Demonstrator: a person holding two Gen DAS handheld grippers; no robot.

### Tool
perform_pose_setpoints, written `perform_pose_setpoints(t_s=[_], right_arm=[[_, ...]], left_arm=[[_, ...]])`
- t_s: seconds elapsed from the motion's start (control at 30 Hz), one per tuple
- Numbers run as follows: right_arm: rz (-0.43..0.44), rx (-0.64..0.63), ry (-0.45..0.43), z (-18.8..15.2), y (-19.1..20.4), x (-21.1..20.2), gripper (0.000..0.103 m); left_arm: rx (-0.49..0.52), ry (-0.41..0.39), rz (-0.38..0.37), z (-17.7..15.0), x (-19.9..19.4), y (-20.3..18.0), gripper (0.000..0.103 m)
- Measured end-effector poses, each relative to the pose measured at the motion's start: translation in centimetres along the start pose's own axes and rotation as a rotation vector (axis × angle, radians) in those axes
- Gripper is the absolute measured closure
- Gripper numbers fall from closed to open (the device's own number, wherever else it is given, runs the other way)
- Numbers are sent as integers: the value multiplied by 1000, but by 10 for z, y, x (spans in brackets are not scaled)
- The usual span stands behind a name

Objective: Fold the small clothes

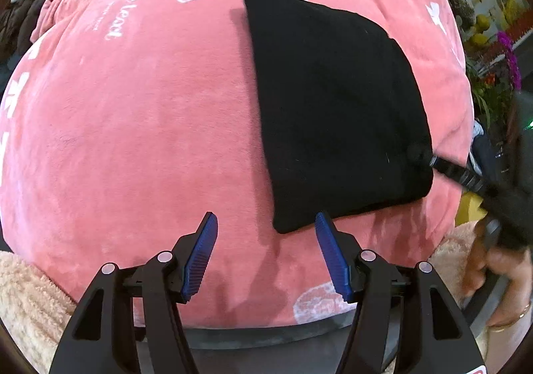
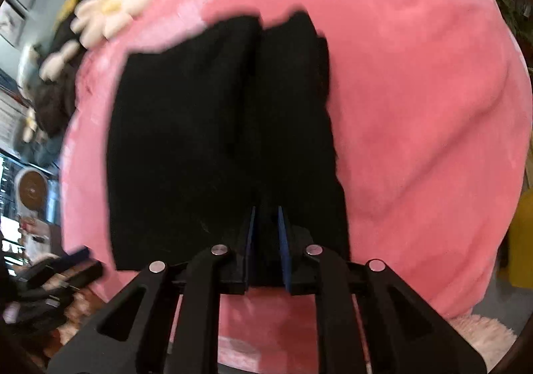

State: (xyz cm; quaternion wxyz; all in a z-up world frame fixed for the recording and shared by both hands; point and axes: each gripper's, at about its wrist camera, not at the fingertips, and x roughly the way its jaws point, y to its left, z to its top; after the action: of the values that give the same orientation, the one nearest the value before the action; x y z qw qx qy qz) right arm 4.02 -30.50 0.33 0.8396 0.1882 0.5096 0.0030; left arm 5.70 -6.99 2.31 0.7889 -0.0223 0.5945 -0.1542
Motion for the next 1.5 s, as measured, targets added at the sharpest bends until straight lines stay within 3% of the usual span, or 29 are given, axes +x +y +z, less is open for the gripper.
perform_pose_setpoints(t_s=[0.1, 0.13, 0.2, 0.3, 0.33, 0.37, 0.4, 0.5, 0.6, 0.67, 0.7, 0.73, 0.93, 1.1, 1.2, 1.23, 1.27, 1.37, 1.43, 1.47, 1.5], right_arm=[[60, 16, -41, 32, 2, -6, 82], [80, 24, -53, 45, 3, -4, 68], [93, 9, -76, 66, 9, 5, 51], [91, 18, -27, 83, 9, 36, 44], [89, 25, 3, 82, 8, 47, 47], [112, 21, 25, 84, 9, 53, 63], [139, 17, 48, 82, 12, 58, 97], [139, -62, -88, 84, 25, 13, 98], [87, -56, -149, 83, 13, -11, 98], [-40, -66, -102, 77, -5, 10, 97], [-56, -58, -56, 74, -13, 24, 96], [-40, -35, 5, 70, -22, 42, 94], [57, 61, -114, 50, -28, -14, 87], [109, 78, -45, 1, -20, -27, 87], [-40, 53, 90, -14, -18, 12, 93], [-68, 109, 107, -15, -26, 17, 101], [-56, 149, 91, -13, -30, 11, 101], [-128, 179, 13, -5, -31, -15, 92], [-77, 184, -29, -1, -33, -25, 91], [-62, 187, -42, 0, -35, -26, 85], [-64, 183, -53, 2, -36, -26, 56]], left_arm=[[9, 9, 4, 1, 3, -2, 42], [11, 12, 6, 1, 5, -3, 42], [9, 14, 7, 3, 6, -4, 42], [2, 9, -3, 4, 5, -6, 42], [3, 5, -6, 4, 4, -6, 42], [5, 5, -3, 4, 4, -7, 42], [6, 5, -1, 4, 3, -6, 42], [7, 6, -7, 8, 1, -4, 42], [-3, -4, -28, 12, -1, -3, 42], [-16, -2, -58, 14, 0, -3, 41], [-26, 7, -74, 15, 3, -3, 41], [-38, 18, -92, 16, 6, -3, 41], [-82, 32, -126, 21, 10, -3, 41], [-96, 49, -109, 18, 15, 1, 41], [-86, 55, -98, 18, 17, 1, 41], [-88, 60, -93, 17, 17, -1, 41], [-89, 60, -93, 18, 16, -1, 41], [-79, 40, -87, 16, 9, -2, 38], [-79, 30, -72, 18, 8, -2, 35], [-81, 26, -74, 21, 10, -3, 35], [-83, 27, -78, 26, 13, -5, 34]])
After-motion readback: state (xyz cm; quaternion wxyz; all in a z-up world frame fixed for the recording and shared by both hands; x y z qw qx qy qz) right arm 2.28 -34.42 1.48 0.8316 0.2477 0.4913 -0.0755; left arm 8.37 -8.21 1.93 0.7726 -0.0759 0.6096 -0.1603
